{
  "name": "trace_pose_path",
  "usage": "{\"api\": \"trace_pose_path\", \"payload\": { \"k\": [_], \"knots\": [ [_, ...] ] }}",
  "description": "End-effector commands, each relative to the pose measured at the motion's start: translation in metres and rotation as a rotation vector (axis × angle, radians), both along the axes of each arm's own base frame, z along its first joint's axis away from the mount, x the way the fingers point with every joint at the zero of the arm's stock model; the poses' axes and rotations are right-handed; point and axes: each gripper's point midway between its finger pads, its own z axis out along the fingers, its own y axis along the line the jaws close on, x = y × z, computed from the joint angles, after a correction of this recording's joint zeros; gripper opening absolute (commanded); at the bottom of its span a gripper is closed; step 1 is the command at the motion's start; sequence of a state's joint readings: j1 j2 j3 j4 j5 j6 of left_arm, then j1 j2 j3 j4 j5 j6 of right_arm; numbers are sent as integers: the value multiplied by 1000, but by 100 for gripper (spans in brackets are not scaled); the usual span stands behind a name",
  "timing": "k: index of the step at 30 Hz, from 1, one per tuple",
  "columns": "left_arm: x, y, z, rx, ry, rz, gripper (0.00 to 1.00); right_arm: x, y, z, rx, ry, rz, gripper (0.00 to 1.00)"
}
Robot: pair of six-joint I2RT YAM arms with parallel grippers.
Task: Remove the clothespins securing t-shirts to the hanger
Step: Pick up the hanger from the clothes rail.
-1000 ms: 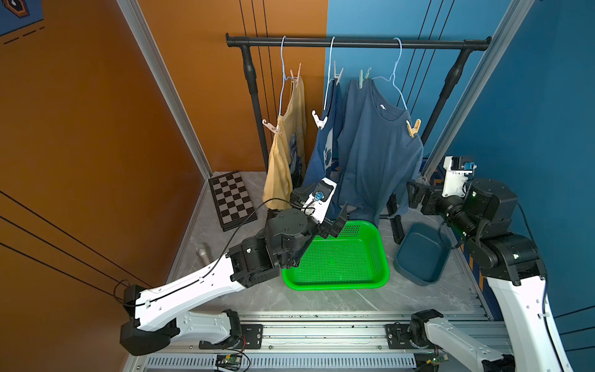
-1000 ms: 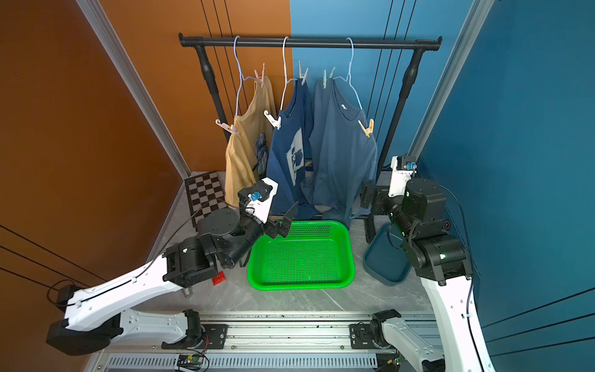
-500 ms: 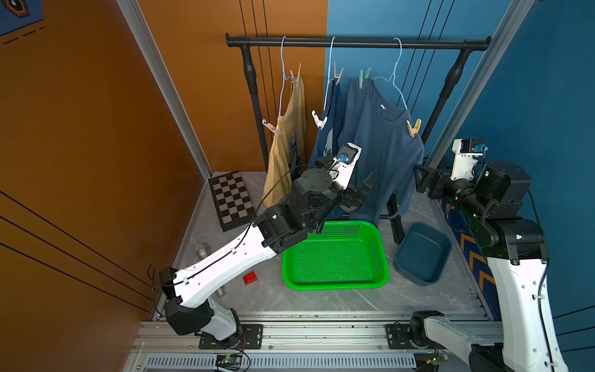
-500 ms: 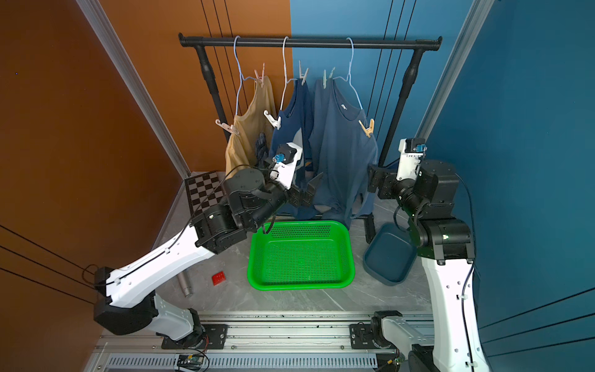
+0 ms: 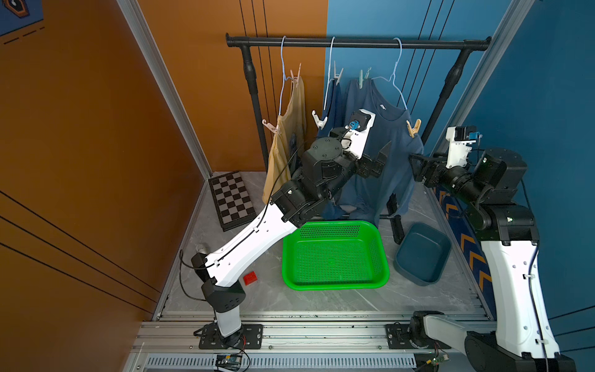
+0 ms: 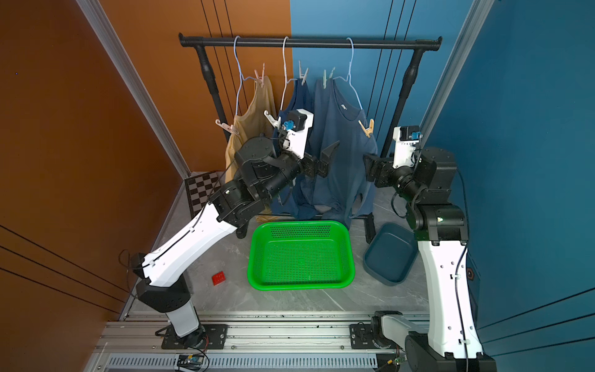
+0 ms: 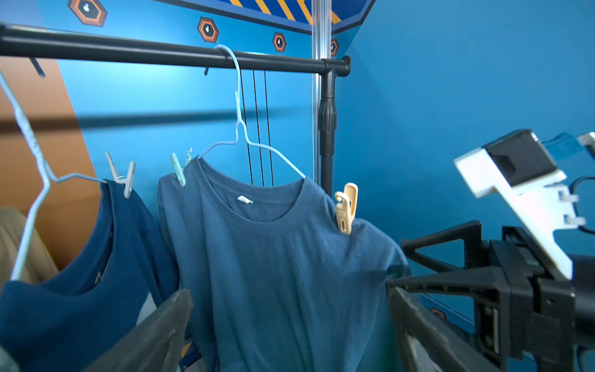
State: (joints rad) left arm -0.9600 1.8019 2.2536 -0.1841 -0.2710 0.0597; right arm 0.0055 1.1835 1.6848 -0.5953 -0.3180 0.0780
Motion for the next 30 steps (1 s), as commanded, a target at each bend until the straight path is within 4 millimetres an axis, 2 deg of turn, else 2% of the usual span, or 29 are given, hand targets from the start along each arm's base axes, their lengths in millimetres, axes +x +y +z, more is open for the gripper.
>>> {"api": "trace_pose_path", "payload": {
  "k": [1, 5, 14, 25, 30],
  "knots": [
    [1, 4, 22, -46, -36, -22, 98, -1, 6, 23, 9, -78, 40, 80],
    [10, 8, 33, -83, -48, -22, 98, 5, 9, 27, 19, -95, 47, 75],
    [19, 18, 41, -112, -56, -1, 98, 16, 15, 29, 12, -105, 49, 61],
    [29, 29, 48, -152, -61, 21, 98, 20, 23, 29, -9, -116, 55, 39],
    [28, 27, 51, -166, -69, 4, 98, 18, 24, 32, -14, -128, 48, 30]
  ]
}}
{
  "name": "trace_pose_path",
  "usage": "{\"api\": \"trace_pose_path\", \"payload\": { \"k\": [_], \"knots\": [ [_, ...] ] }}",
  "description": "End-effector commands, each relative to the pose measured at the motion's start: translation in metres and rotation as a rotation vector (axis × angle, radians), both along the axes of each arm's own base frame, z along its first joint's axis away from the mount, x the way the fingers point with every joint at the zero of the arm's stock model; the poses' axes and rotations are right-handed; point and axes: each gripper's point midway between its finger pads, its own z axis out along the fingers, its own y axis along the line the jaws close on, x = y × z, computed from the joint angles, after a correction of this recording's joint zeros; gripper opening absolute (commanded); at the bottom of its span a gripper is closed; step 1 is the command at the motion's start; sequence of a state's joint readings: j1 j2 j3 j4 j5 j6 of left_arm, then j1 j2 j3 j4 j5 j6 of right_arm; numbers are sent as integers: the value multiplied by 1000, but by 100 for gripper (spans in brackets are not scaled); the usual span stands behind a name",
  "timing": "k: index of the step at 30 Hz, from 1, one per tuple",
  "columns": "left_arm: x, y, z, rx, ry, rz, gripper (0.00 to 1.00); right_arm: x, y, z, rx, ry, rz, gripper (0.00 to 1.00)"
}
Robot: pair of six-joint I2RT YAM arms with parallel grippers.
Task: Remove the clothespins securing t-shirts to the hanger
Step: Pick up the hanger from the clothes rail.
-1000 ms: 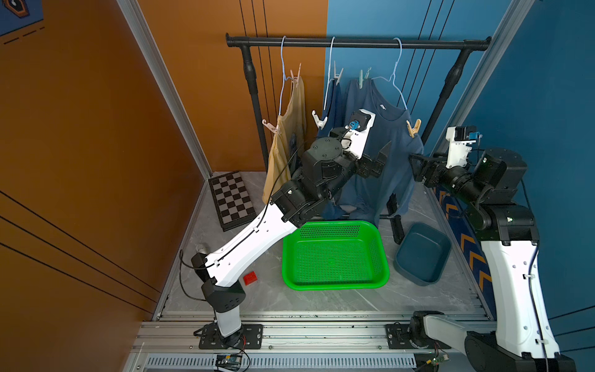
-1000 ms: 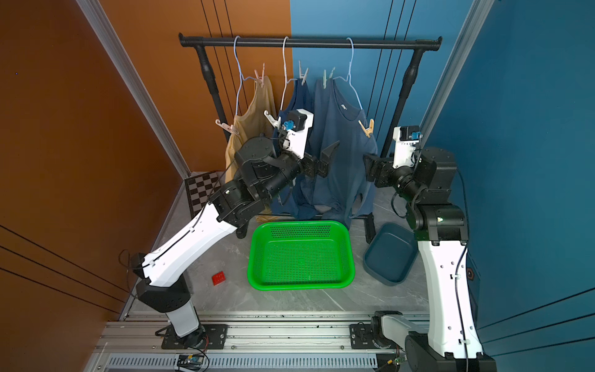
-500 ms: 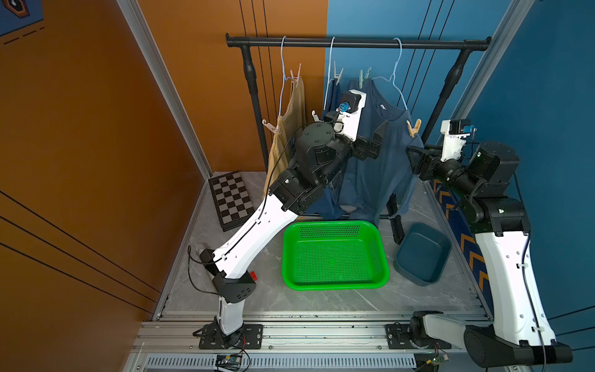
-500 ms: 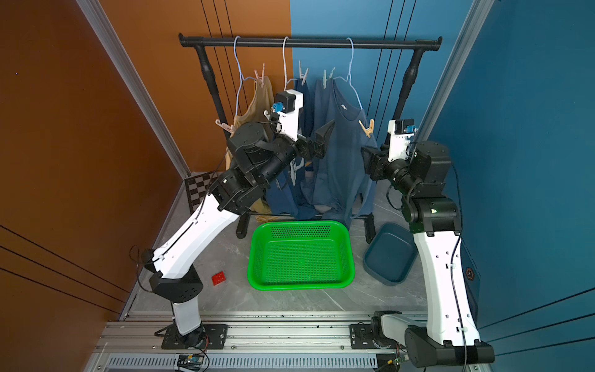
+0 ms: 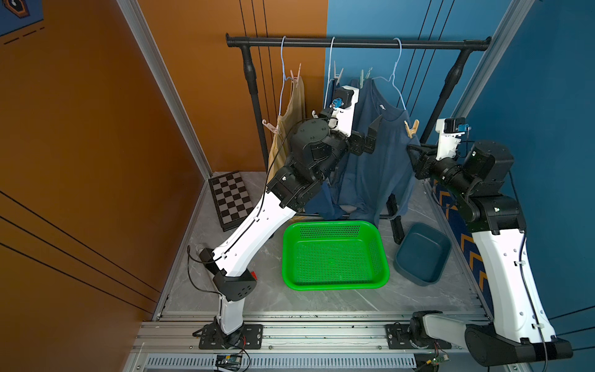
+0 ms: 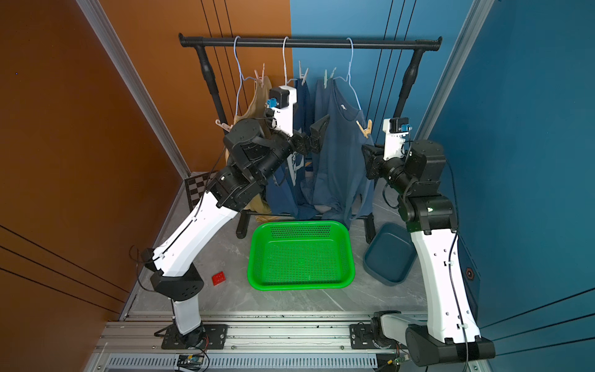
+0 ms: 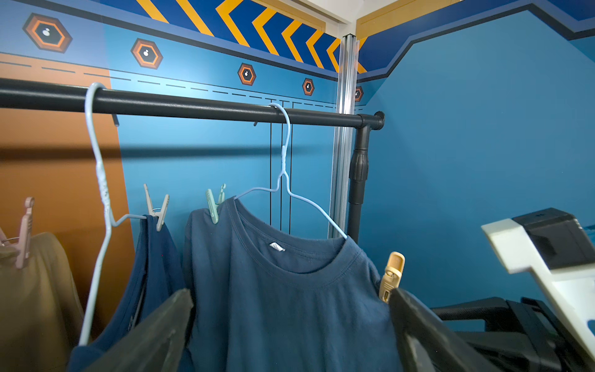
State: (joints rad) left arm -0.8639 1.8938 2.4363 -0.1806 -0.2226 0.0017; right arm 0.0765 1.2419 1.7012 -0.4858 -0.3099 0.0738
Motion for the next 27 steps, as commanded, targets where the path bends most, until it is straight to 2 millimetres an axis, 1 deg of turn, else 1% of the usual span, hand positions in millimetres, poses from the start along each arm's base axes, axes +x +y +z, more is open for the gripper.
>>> {"api": "trace_pose_path", "payload": {
  "k": [1, 7, 10, 16, 22, 27],
  "knots": [
    [-7, 2, 20, -57, -49, -43, 98, -2, 0, 20, -14, -66, -21, 27],
    [-14, -2, 31, -101, -86, -92, 98, -5, -1, 25, -21, -86, -36, 17],
    [-12, 1, 32, -99, -86, -78, 98, -4, -2, 27, -19, -94, -43, 14],
    [-14, 2, 36, -100, -103, -82, 98, -6, -3, 34, -10, -118, -58, 0],
    [-13, 4, 36, -101, -102, -68, 98, -15, -8, 47, -2, -184, -92, 0],
    [-12, 8, 37, -107, -96, -56, 98, -28, -9, 64, 5, -249, -92, 0]
  ]
}}
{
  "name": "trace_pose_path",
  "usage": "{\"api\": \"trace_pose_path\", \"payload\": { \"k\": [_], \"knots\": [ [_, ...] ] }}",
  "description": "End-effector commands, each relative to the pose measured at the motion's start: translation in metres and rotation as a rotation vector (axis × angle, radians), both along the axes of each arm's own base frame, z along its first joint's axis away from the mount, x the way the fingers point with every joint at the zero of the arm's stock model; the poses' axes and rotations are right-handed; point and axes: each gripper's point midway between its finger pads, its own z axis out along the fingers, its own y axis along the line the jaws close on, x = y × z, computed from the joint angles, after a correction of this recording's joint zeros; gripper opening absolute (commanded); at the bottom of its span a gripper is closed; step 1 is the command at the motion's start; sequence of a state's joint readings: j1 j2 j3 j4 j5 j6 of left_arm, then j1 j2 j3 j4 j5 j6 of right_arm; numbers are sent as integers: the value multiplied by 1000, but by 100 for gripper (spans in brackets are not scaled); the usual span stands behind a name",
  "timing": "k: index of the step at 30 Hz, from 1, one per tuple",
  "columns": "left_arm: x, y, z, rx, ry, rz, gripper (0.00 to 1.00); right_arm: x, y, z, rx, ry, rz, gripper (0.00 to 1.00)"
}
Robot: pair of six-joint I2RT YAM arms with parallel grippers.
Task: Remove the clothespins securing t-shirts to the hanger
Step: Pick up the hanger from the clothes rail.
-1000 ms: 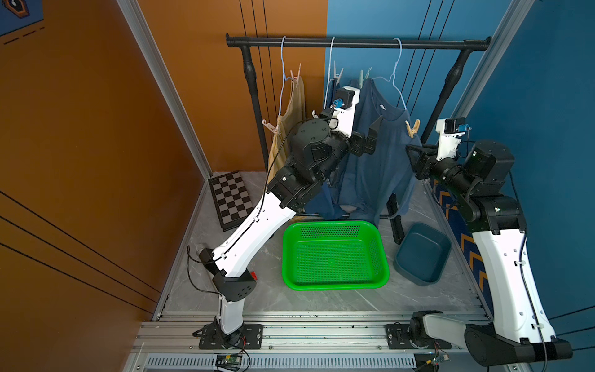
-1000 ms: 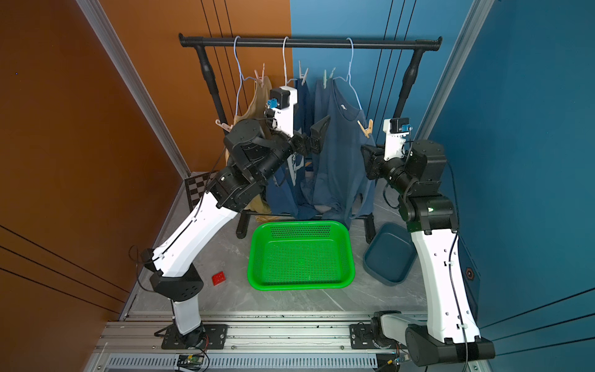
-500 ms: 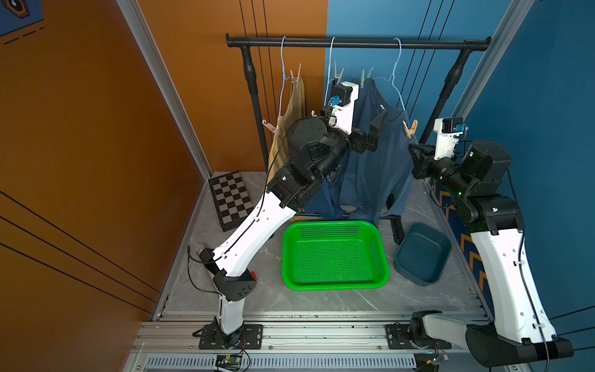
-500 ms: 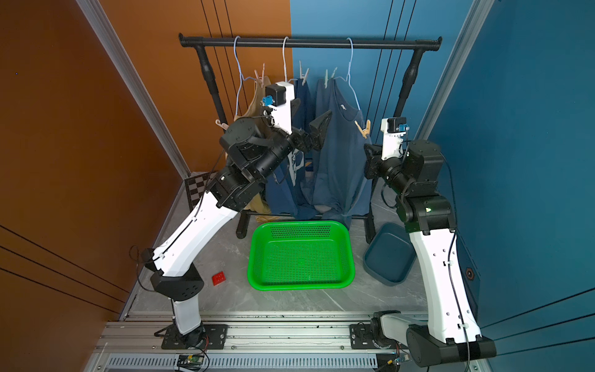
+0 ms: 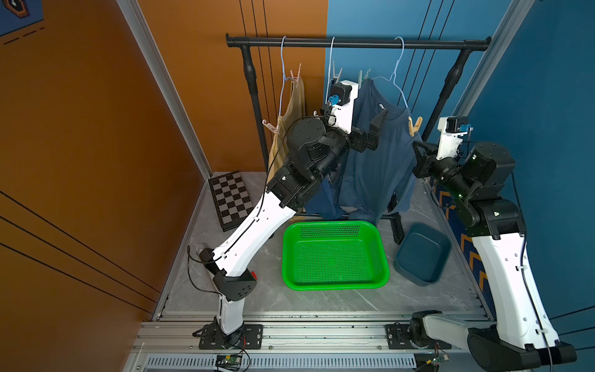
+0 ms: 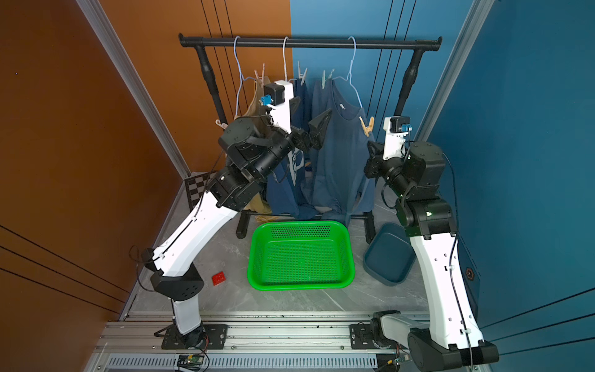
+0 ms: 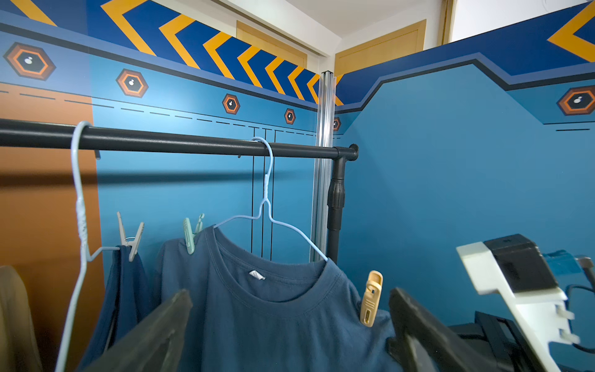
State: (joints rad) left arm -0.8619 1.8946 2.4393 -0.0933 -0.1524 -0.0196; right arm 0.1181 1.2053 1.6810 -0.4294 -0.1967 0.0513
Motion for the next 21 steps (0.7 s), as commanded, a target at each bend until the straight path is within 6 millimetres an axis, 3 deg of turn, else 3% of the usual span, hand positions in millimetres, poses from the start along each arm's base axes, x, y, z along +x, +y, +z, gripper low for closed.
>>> {"api": "trace_pose_path", "payload": {
  "k": [1, 10, 21],
  "knots": [
    [0, 12, 16, -41, -31, 16, 98, -22, -4, 50, 23, -176, -14, 0],
    [-4, 20, 21, -49, -28, 23, 98, -42, 0, 73, 37, -232, 23, 0],
    [-12, 33, 16, -46, -3, 31, 98, -64, 1, 80, 49, -250, 48, 0]
  ]
}}
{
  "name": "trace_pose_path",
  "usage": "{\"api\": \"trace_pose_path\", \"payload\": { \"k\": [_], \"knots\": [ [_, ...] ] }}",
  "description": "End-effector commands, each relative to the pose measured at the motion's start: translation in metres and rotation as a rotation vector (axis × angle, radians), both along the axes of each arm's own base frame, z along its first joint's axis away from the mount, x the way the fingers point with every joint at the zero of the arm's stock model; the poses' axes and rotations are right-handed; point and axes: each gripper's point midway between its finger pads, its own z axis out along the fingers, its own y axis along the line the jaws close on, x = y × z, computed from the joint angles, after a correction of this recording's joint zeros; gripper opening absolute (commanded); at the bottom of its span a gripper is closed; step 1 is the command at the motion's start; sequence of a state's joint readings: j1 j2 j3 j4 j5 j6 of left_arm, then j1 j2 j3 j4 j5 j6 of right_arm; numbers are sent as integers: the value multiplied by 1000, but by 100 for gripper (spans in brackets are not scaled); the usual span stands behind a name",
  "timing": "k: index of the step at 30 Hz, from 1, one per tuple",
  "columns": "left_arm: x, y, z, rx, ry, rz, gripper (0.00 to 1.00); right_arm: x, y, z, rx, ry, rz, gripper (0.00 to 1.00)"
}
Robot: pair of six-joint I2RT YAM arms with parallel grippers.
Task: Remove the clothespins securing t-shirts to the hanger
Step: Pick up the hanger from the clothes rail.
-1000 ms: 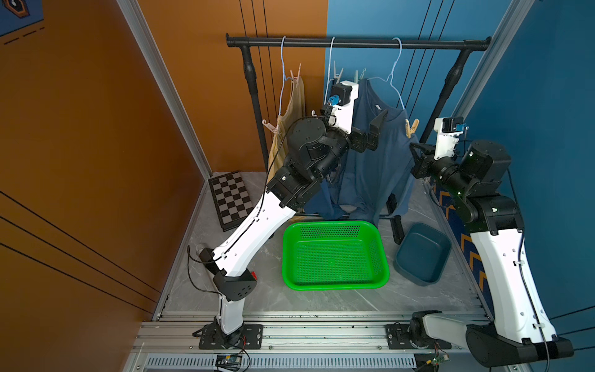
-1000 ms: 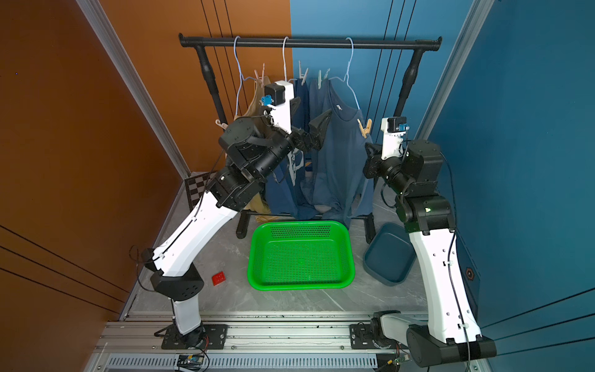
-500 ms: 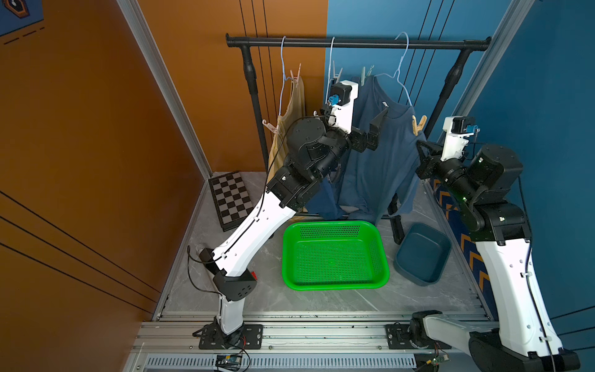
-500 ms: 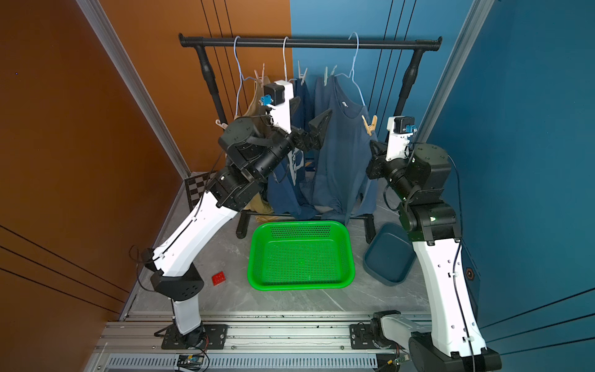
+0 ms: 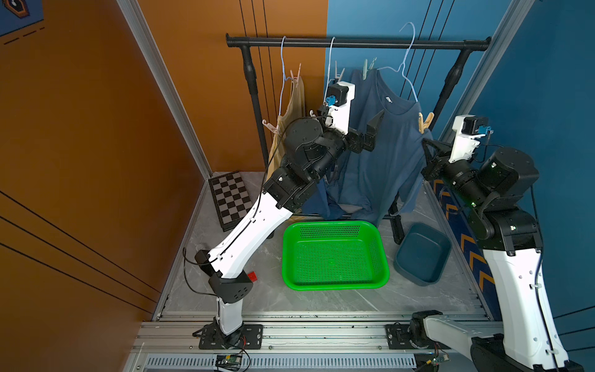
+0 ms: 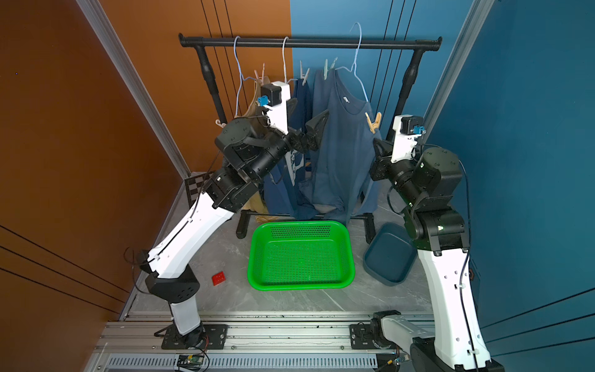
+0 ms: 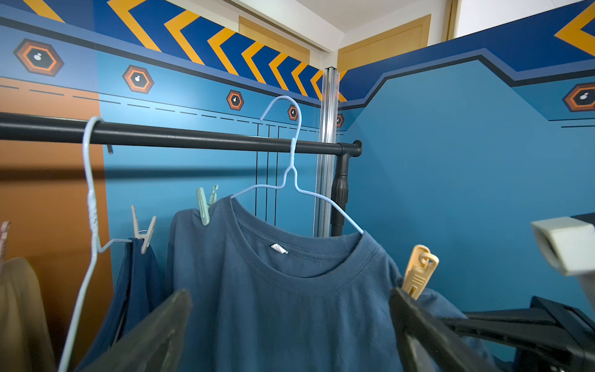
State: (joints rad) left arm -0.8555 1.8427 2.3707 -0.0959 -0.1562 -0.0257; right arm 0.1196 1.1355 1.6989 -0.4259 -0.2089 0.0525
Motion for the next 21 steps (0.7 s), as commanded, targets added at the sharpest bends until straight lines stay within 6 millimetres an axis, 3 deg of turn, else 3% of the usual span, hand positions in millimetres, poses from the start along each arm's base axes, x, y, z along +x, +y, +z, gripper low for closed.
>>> {"api": "trace_pose_path", "payload": {
  "k": [1, 10, 21],
  "knots": [
    [-10, 24, 19, -52, -18, 21, 98, -33, 3, 49, 37, -156, 35, 0],
    [-17, 34, 12, -35, 0, 29, 98, -56, 2, 37, 34, -136, 47, 0],
    [-28, 47, -14, -9, 62, 33, 98, -82, 5, 9, 24, -67, 85, 0]
  ]
}}
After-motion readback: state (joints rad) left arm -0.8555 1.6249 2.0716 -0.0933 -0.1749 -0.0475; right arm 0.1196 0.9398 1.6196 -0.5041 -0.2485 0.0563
